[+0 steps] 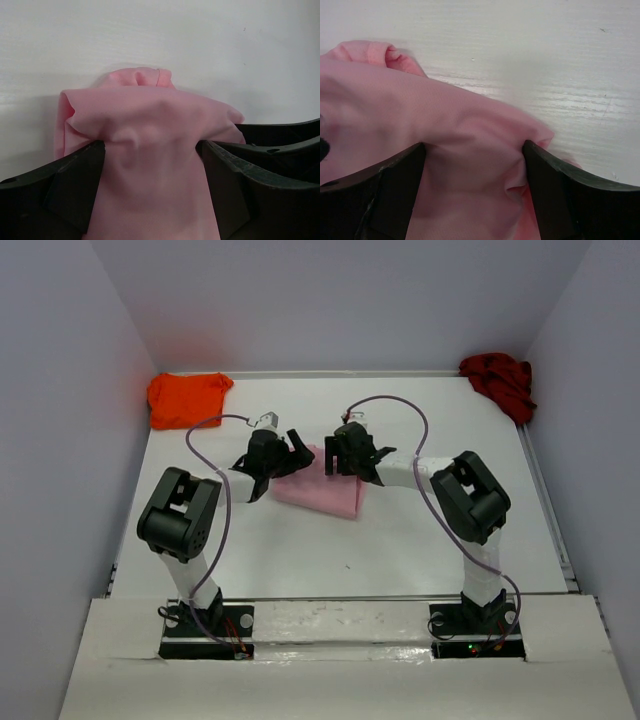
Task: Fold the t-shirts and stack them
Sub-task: Neatly place the folded tshirt to the corner
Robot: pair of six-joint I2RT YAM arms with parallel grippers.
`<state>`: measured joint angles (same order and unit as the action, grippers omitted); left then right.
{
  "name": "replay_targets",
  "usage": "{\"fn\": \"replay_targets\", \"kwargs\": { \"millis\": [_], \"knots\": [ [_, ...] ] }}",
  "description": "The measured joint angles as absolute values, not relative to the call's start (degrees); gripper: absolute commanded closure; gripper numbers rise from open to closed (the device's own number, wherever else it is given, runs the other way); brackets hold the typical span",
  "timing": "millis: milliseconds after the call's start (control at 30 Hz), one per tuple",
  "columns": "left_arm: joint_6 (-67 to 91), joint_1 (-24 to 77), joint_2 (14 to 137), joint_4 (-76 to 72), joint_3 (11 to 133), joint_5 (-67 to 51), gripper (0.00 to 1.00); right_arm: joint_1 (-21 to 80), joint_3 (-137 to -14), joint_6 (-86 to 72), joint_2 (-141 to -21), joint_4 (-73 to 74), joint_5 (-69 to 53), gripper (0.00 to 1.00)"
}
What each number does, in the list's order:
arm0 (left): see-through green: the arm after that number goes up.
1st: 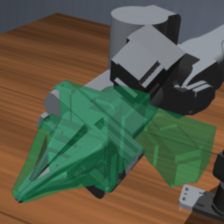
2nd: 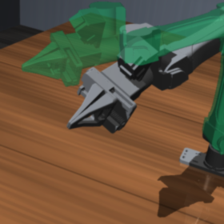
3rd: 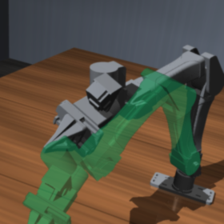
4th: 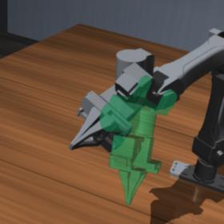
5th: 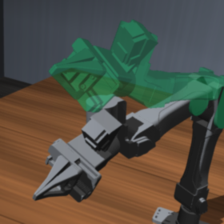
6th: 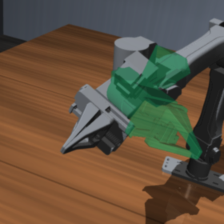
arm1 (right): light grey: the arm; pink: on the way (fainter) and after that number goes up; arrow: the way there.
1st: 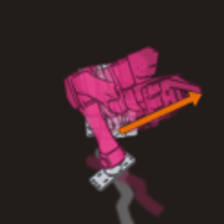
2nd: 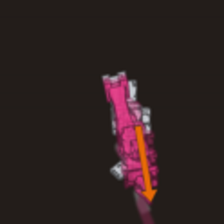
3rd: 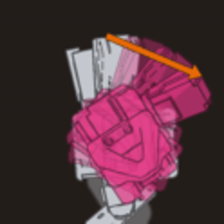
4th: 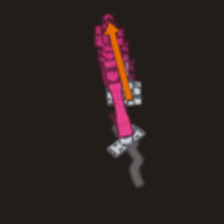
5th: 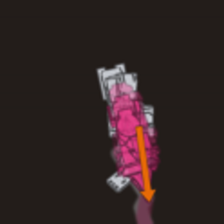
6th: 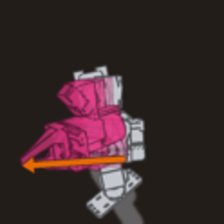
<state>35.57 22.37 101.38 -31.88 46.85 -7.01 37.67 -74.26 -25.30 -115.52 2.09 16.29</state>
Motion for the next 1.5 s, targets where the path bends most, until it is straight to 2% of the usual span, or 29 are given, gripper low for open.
{"fn": "replay_targets", "kwargs": {
  "millis": [133,300,500,600,800,1033,1300,1500],
  "knots": [
    [35.62,22.39,96.62,-30.52,46.30,-7.07,0.12,37.50,-73.65,-25.30,-114.15,2.66,16.23,0.16],
    [35.62,22.39,84.95,-28.91,46.11,-6.90,0.12,37.47,-72.18,-25.26,-108.27,4.82,15.29,0.16],
    [35.55,22.39,74.43,-28.21,44.56,-6.87,0.12,37.47,-71.24,-25.30,-98.19,4.27,10.37,0.16],
    [35.11,22.39,70.35,-26.44,41.71,-6.57,0.11,37.45,-69.34,-25.80,-96.44,1.65,3.73,0.17],
    [34.41,22.39,62.85,-21.21,36.97,-4.93,0.12,38.22,-67.29,-28.42,-102.67,-2.63,-7.29,0.18],
    [33.50,22.41,60.47,-19.29,36.84,-2.94,0.11,42.15,-65.80,-29.89,-107.31,-4.36,-10.85,0.18],
    [33.50,22.41,60.14,-18.31,35.03,-2.94,0.11,42.37,-65.23,-29.67,-109.93,-4.43,-7.51,0.17],
    [33.50,22.41,59.02,-18.02,34.96,-2.83,0.11,40.95,-69.87,-29.12,-112.22,-0.56,-4.19,0.18]
  ]
}}
